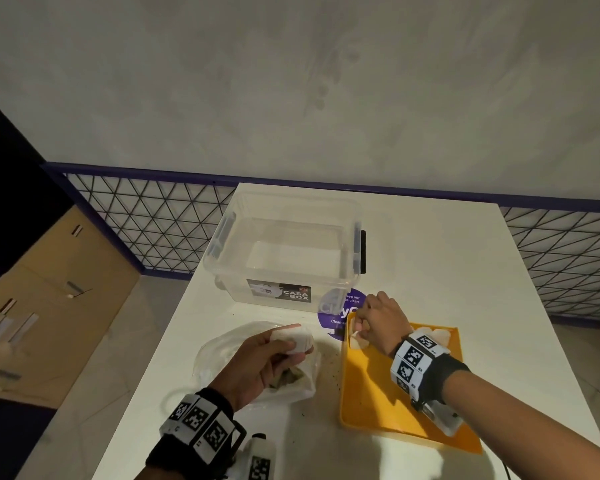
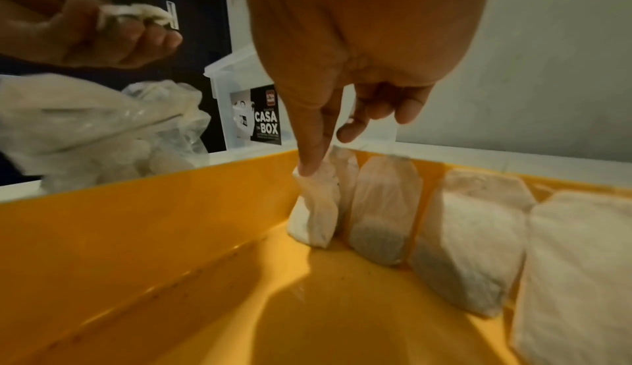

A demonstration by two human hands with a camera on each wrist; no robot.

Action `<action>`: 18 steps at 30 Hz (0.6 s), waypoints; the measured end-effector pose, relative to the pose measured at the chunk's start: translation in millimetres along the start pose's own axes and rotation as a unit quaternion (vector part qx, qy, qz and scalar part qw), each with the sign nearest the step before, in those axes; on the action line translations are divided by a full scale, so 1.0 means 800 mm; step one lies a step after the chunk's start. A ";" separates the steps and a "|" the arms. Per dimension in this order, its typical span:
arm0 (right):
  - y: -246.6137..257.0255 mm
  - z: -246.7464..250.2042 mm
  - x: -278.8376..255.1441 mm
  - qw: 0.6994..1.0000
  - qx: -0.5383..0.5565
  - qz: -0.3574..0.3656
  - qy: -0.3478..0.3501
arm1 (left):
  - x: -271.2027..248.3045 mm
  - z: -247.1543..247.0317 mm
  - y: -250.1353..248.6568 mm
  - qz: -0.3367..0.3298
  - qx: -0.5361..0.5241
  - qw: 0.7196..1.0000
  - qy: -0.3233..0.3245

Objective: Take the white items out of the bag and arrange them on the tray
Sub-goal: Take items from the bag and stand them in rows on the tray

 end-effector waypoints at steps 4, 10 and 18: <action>-0.002 -0.005 0.003 1.000 0.008 -0.020 -0.015 | 0.002 0.002 0.001 -0.001 0.011 1.000 0.003; -0.005 -0.005 0.002 1.000 0.001 -0.020 -0.020 | 0.009 0.003 0.004 0.003 0.030 0.999 -0.018; 0.002 0.019 -0.005 0.989 0.105 -0.025 -0.098 | 0.012 -0.003 0.007 0.000 0.018 1.000 0.003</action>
Point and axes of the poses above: each hand's wrist, its own x-axis towards the middle knuckle, its own z-axis out of the back of the hand, y = z × x, the point moved 2 cm from there along x, towards the middle knuckle, and after that the axes turned 11 degrees about -y, right-handed, at the moved point
